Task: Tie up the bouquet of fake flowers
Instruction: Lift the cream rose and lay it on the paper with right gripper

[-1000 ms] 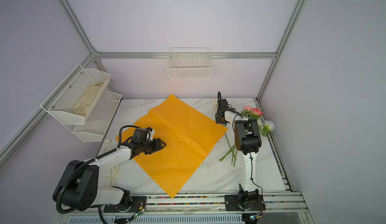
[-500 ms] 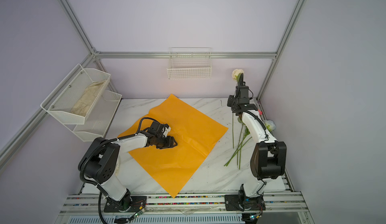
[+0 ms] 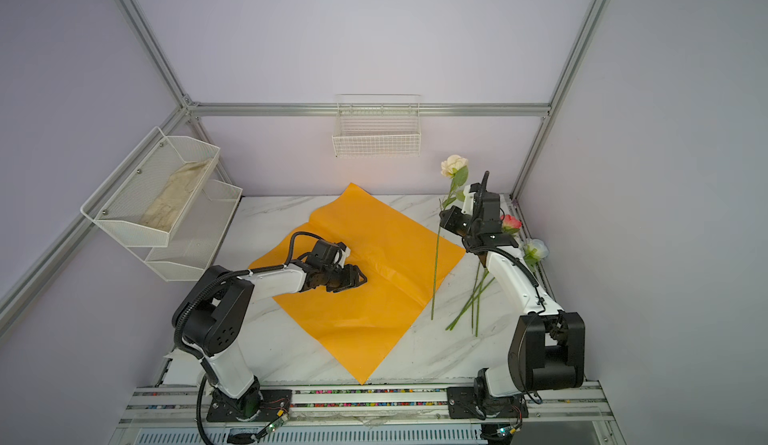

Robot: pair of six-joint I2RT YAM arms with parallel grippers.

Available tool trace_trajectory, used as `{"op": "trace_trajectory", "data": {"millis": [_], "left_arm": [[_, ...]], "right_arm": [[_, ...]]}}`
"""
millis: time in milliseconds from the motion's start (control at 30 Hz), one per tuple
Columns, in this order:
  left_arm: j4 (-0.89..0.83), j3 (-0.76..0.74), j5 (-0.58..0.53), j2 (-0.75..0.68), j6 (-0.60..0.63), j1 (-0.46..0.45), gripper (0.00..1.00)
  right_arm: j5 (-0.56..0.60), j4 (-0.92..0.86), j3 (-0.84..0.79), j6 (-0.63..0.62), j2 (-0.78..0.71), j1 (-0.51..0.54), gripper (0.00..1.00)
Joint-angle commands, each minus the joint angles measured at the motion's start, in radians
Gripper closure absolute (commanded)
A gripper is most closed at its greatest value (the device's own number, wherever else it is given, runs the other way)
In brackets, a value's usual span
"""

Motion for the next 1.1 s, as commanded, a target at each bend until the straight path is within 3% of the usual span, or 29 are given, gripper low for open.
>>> {"op": "trace_trajectory", "data": {"millis": [0, 267, 367, 533, 733, 833, 1067], "left_arm": [[0.002, 0.041, -0.039, -0.048, -0.048, -0.01, 0.36], [-0.197, -0.068, -0.345, -0.352, -0.086, 0.071, 0.31], [-0.216, -0.138, -0.321, -0.467, -0.082, 0.159, 0.31], [-0.217, -0.225, -0.24, -0.566, -0.073, 0.261, 0.3], [-0.246, -0.252, -0.231, -0.595, -0.062, 0.278, 0.29], [-0.252, -0.256, -0.231, -0.594, -0.061, 0.279, 0.29], [-0.242, -0.258, -0.211, -0.58, -0.045, 0.281, 0.29]], "right_arm": [[-0.098, 0.097, -0.038, 0.102, 0.013, 0.071, 1.0], [0.007, 0.182, 0.064, 0.187, 0.229, 0.346, 1.0], [0.039, 0.201, 0.141, 0.225, 0.342, 0.421, 1.0], [-0.001, 0.221, 0.309, 0.277, 0.558, 0.473, 1.0], [0.036, 0.208, 0.506, 0.358, 0.773, 0.49, 1.0], [0.001, 0.159, 0.649, 0.343, 0.881, 0.496, 1.0], [0.055, 0.056, 0.838, 0.345, 1.046, 0.506, 1.0]]}}
